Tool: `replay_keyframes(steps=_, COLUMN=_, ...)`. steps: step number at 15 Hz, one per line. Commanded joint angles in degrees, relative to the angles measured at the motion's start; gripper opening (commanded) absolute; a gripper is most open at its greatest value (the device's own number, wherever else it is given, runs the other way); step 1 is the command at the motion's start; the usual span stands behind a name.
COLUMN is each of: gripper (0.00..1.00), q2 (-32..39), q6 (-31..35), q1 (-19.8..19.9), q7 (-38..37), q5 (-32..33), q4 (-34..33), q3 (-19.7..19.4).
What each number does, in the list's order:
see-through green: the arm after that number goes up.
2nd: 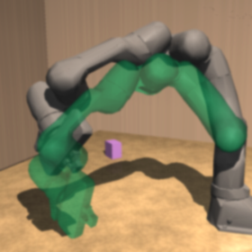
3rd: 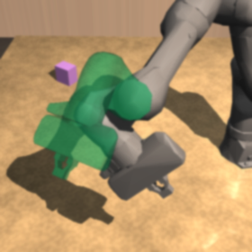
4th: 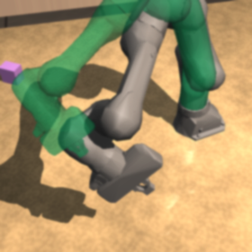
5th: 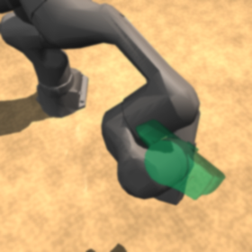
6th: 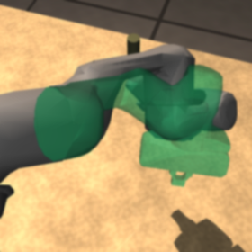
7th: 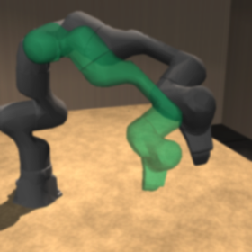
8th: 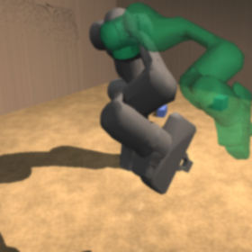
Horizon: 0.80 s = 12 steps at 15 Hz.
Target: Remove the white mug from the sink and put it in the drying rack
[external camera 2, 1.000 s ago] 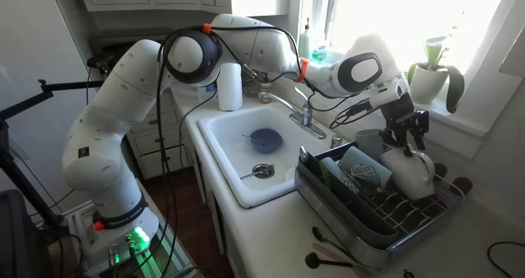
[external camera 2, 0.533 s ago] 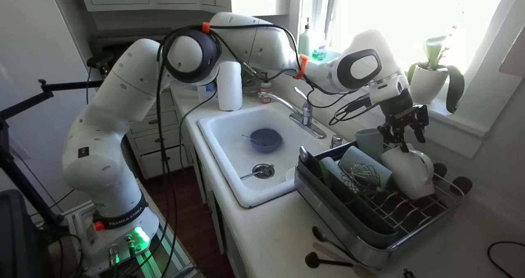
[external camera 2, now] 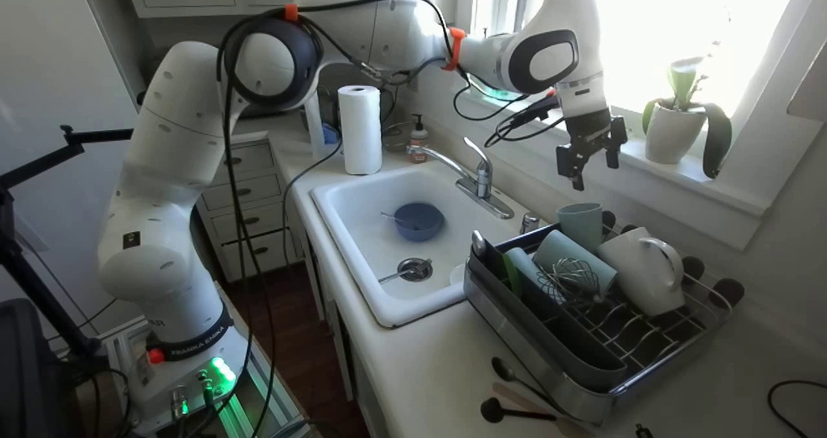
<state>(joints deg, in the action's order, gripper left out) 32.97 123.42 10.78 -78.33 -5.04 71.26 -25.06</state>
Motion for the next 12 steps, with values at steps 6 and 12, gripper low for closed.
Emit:
replay_keyframes(steps=6, gripper=1.0, q2=-20.34, q6=-11.31, q1=-4.47, q7=15.73, q5=-0.6, q4=18.43, q3=6.66)
replay_keyframes(steps=12, gripper=1.0, q2=-29.92, q6=-19.24, q1=-5.34, q7=25.47, q5=3.32, q4=27.3, q3=13.33)
